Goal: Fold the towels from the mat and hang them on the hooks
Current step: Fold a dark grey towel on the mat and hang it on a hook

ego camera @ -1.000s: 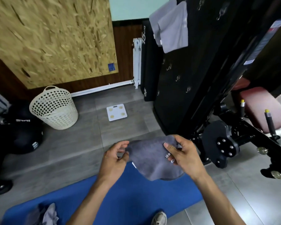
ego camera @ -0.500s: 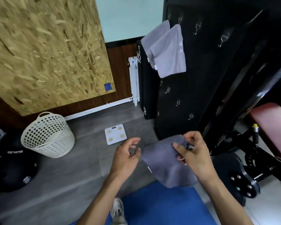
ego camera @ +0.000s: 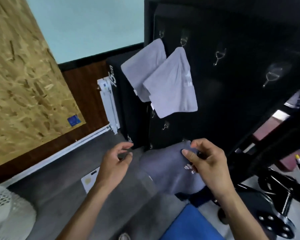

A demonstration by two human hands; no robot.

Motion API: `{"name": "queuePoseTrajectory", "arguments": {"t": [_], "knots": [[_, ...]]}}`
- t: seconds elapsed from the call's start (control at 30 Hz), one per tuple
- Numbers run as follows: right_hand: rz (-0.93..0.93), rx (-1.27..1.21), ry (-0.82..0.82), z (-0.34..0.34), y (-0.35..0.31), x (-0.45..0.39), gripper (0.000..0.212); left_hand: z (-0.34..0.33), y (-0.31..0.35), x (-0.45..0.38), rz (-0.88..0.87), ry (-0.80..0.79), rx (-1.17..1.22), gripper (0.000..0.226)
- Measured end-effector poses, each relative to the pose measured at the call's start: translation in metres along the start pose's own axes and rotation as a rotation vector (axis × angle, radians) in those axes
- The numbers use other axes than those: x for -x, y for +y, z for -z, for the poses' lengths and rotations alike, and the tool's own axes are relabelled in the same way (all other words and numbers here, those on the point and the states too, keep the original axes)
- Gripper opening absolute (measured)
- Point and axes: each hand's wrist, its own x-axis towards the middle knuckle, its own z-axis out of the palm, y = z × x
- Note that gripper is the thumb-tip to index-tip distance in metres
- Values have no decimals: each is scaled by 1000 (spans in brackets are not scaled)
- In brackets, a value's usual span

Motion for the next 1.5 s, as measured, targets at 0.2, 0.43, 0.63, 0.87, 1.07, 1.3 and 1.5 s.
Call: {"name": "queuePoseTrajectory", "arguments": {"t": [0.2, 0.43, 0.63, 0.87, 1.07, 1.3, 1.5], "knots": [[51, 56, 37, -31, -25, -67, 15, 13, 32, -89, -110, -109, -18, 28], [146, 2, 77, -21, -51, -130, 14, -11, 98, -161, -368, -237, -73, 28], [178, -125, 125, 4, -66, -167, 11, -66, 190, -207, -568, -661, -88, 39], [193, -236, 268, 27, -71, -199, 11, -93, 231, -250, -547, -934, 67, 33], [215, -45, 469, 22, -72, -213, 11, -110, 232, -262, -502, -752, 172, 21], [304, 388, 728, 22, -71, -228, 8, -132, 244, -257, -473, -525, 279, 11], [296, 615, 725, 29, -57, -223, 17, -142, 239, -252, -476, -489, 178, 13]]}}
